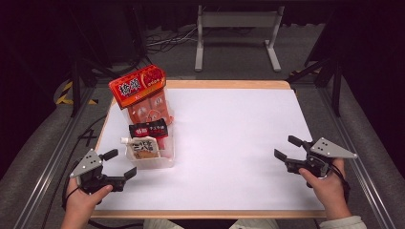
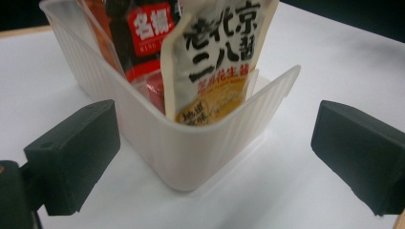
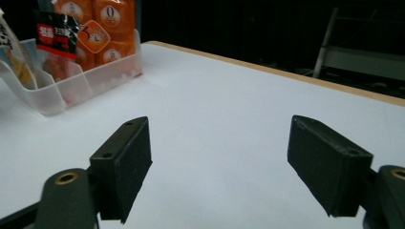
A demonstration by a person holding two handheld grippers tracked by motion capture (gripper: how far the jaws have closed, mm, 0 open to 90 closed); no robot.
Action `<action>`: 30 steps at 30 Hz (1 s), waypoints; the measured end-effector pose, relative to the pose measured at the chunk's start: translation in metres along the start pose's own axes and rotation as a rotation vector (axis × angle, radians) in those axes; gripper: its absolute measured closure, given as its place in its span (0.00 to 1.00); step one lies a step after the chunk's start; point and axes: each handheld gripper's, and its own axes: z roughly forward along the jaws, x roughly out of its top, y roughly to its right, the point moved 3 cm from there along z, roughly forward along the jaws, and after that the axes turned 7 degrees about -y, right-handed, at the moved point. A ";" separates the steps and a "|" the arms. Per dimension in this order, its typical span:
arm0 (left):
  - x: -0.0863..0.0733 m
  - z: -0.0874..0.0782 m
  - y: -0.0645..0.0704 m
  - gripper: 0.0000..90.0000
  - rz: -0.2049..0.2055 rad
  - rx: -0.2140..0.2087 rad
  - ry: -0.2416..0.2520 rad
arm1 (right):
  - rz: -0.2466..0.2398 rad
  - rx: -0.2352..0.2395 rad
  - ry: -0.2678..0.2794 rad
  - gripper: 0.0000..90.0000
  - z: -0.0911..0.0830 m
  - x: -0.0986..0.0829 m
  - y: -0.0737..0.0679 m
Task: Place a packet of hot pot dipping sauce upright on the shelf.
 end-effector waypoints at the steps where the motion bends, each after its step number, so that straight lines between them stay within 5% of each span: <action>1: -0.002 0.001 0.000 0.04 0.003 0.005 -0.003 | 0.005 -0.002 -0.005 0.26 -0.001 -0.003 0.001; 7: -0.010 0.006 -0.001 0.04 0.012 0.008 0.013 | 0.046 -0.023 -0.028 0.24 -0.002 -0.020 0.005; 21: -0.021 0.016 0.000 0.05 0.028 0.008 0.015 | 0.050 -0.080 -0.115 0.22 -0.004 -0.055 0.010; 30: -0.018 0.018 0.001 0.05 0.061 0.069 -0.010 | 0.058 -0.092 -0.162 0.20 0.000 -0.060 0.010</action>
